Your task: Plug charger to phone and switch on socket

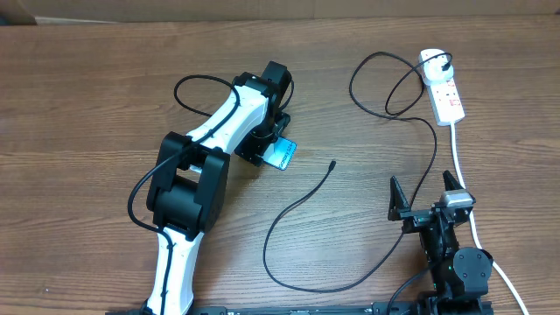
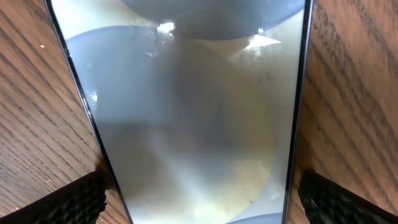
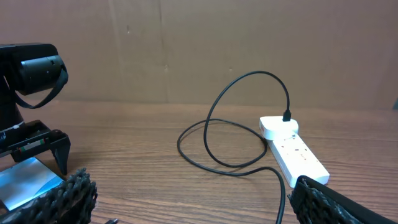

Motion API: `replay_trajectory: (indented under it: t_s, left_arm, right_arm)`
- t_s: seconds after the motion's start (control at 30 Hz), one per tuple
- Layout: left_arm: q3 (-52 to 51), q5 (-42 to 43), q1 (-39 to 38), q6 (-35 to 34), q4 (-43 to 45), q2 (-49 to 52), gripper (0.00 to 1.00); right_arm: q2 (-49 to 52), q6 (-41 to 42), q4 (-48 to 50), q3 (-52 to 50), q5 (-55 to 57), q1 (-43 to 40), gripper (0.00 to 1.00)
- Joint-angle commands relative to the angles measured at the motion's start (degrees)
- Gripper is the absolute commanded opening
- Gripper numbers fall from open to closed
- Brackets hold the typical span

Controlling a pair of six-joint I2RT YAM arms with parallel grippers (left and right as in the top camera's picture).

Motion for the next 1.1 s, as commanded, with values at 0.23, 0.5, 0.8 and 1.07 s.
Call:
replay_trajectory:
  t_s: [0.23, 0.5, 0.8, 1.07]
  left_arm:
    - [-3.39, -0.66, -0.46, -0.11, -0.11, 1.79, 0.94]
    - [-7.28, -1.60, -0.46, -0.26, 3.48, 1.79, 0.90]
    - [-7.69, -1.92, -0.46, 0.20, 3.50, 1.79, 0.89]
    - [-7.69, -1.95, -0.44, 0.17, 3.65, 1.79, 0.75]
  right_arm:
    - [-0.46, -0.11, 0.24, -0.59, 0.55, 0.39, 1.00]
    - [-0.46, -0.11, 0.24, -0.59, 0.55, 0.39, 1.00]
    - [-0.46, -0.11, 0.24, -0.59, 0.55, 0.39, 1.00]
    - [-0.46, -0.11, 0.24, -0.59, 0.55, 0.39, 1.00]
